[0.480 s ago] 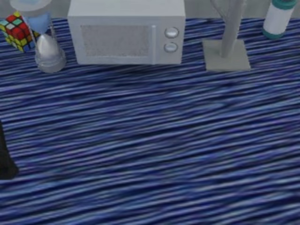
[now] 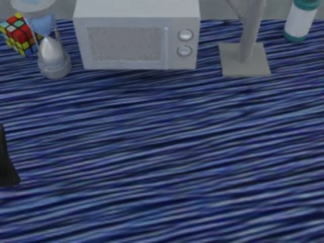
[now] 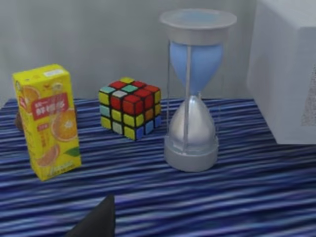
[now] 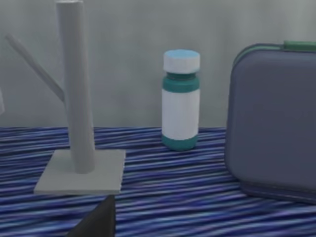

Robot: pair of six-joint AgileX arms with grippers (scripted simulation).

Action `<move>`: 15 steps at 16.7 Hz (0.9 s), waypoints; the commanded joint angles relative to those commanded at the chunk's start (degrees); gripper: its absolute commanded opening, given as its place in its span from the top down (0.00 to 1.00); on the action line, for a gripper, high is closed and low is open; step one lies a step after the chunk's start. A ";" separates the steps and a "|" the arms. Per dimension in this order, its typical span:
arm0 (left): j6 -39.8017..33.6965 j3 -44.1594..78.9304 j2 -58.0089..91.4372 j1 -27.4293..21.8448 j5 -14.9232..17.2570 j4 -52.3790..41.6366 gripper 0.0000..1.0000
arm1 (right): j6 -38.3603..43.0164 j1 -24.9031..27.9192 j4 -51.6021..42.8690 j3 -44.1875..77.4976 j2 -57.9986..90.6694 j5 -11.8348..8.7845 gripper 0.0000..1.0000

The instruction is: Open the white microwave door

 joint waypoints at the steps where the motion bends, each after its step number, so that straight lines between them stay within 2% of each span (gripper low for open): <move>1: -0.21 2.89 2.75 -0.80 -0.33 -1.97 0.00 | 0.00 0.00 0.00 0.00 0.00 0.00 0.00; 7: -3.87 28.54 23.83 -7.28 -2.68 -15.97 0.00 | 0.00 0.00 0.00 0.00 0.00 0.00 0.00; 15: -15.44 79.13 59.51 -18.40 -6.57 -34.70 0.00 | 0.00 0.00 0.00 0.00 0.00 0.00 0.00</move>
